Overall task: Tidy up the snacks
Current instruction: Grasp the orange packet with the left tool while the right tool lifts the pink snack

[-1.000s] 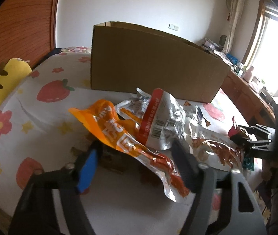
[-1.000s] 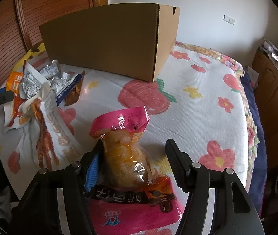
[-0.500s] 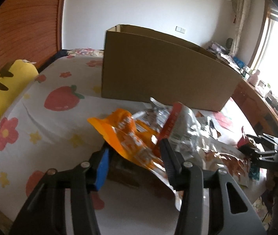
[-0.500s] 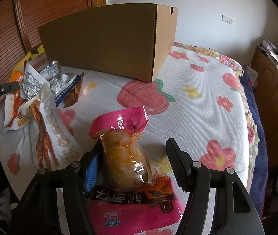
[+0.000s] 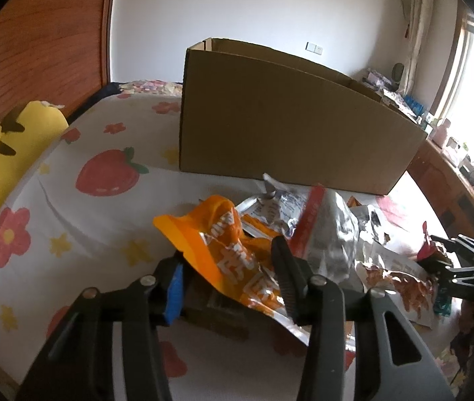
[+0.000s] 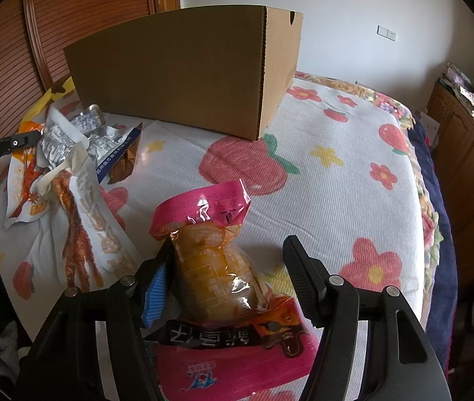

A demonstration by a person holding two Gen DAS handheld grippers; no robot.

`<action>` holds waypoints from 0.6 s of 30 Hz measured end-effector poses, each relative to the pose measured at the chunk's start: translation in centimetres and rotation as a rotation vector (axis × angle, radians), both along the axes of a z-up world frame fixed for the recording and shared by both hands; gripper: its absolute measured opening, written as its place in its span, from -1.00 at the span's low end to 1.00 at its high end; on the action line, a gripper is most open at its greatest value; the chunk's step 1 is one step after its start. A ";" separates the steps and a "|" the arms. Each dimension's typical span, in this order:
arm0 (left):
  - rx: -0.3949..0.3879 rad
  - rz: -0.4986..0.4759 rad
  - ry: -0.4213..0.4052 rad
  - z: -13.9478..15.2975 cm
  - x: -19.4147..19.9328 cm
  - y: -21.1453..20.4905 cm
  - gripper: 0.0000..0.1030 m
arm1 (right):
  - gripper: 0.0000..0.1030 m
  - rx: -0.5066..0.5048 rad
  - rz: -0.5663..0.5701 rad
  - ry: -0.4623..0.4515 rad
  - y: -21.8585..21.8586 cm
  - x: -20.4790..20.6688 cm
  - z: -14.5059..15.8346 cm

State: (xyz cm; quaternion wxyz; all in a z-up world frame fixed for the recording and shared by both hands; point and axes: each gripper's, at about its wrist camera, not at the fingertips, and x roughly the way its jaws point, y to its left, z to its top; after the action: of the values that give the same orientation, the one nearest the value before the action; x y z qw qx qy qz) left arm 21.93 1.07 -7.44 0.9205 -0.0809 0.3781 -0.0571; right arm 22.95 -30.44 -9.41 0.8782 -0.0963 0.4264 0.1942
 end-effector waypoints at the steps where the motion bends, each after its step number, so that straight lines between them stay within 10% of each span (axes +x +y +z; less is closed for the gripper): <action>1: 0.007 -0.004 0.000 0.0 0.0 -0.1 -0.17 | 0.26 0.000 0.000 0.000 0.0 0.0 0.0; 18: -0.013 -0.017 -0.144 3.6 -2.1 0.8 -0.66 | 0.27 -0.002 -0.005 -0.001 -0.1 0.0 -0.1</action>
State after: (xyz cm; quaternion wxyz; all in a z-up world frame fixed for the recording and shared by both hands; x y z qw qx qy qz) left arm 19.81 1.84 -3.83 0.9442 -0.0794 0.3111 -0.0732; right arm 22.97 -30.50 -9.50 0.8788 -0.0964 0.4262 0.1916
